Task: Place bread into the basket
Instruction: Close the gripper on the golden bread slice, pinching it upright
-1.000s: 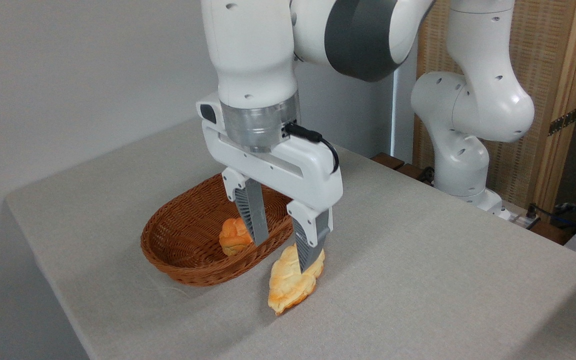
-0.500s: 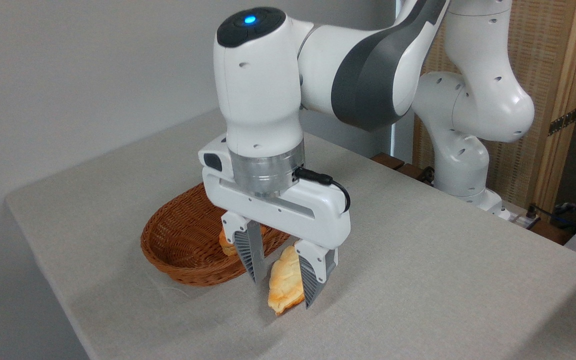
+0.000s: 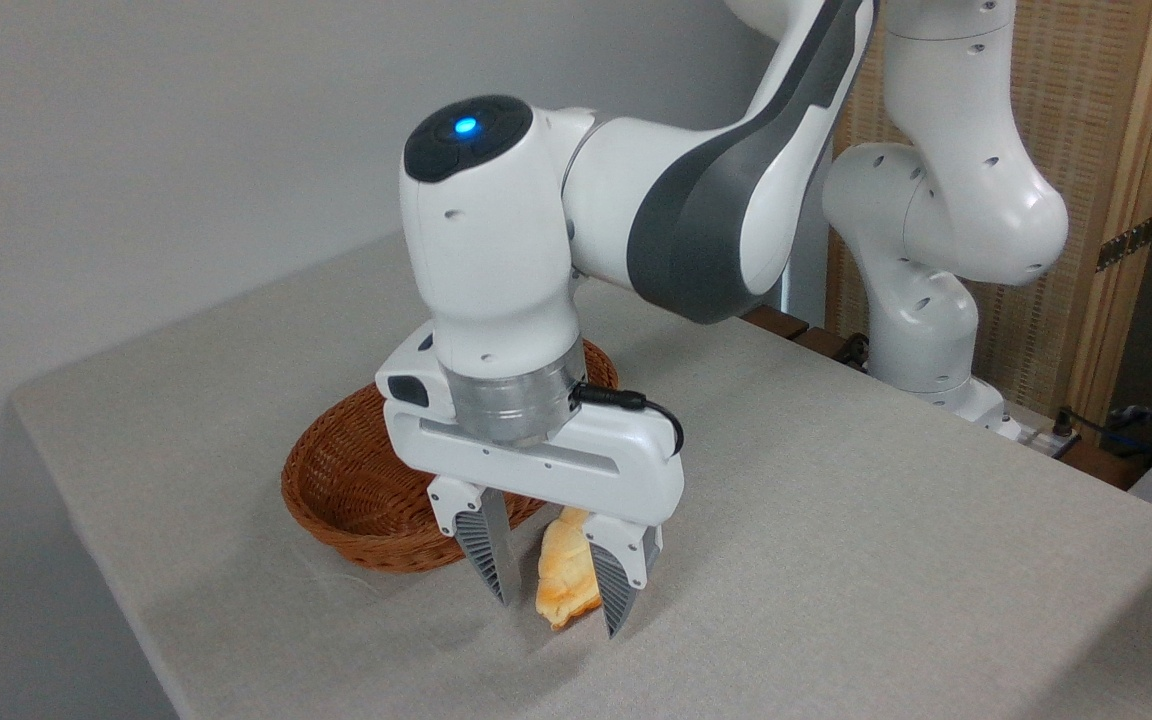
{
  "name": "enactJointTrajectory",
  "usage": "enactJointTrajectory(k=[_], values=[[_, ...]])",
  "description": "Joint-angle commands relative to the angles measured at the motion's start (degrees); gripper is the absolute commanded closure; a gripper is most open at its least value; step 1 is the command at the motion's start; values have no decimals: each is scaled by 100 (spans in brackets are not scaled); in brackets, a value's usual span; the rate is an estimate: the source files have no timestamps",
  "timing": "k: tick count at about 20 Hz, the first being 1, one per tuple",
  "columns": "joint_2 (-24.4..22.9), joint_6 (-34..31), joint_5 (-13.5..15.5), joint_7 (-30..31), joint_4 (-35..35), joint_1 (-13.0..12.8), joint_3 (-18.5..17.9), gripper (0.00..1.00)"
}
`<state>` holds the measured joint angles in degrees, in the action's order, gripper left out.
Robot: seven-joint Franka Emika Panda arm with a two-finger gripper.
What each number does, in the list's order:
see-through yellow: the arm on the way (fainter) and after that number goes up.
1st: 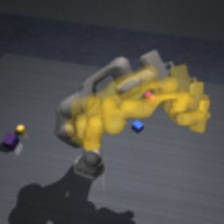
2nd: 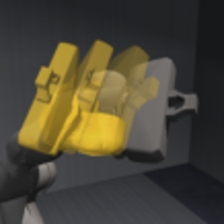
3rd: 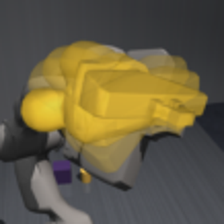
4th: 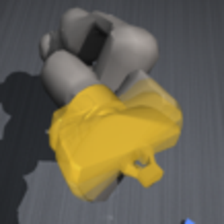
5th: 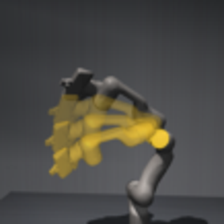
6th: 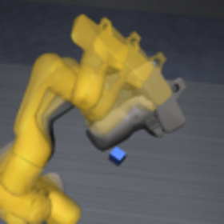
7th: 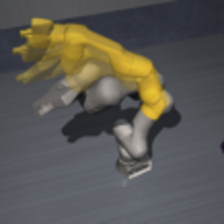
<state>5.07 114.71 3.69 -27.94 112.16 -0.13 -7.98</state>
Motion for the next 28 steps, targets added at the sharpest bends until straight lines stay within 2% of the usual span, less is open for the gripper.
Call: enactJointTrajectory(k=[1, 7, 12, 15, 19, 20, 21, 22, 25, 27, 28], values=[[20, 122, -53, 122, 131, -171, -19, 0], [90, 87, -62, 105, 184, -409, -19, 0], [73, -115, -79, 61, 280, -400, -28, 0], [64, -369, -395, 61, 280, -392, -28, 0], [38, -388, -422, 43, 272, -383, -46, 1], [46, -388, -422, 43, 272, -383, -55, 4], [46, -388, -422, 43, 272, -383, -46, 13], [46, -379, -422, 43, 272, -383, -46, 17], [46, -379, -422, 34, 263, -374, -46, 43], [46, -379, -422, 34, 263, -374, -55, 54], [46, -370, -422, 34, 254, -365, -55, 54]])
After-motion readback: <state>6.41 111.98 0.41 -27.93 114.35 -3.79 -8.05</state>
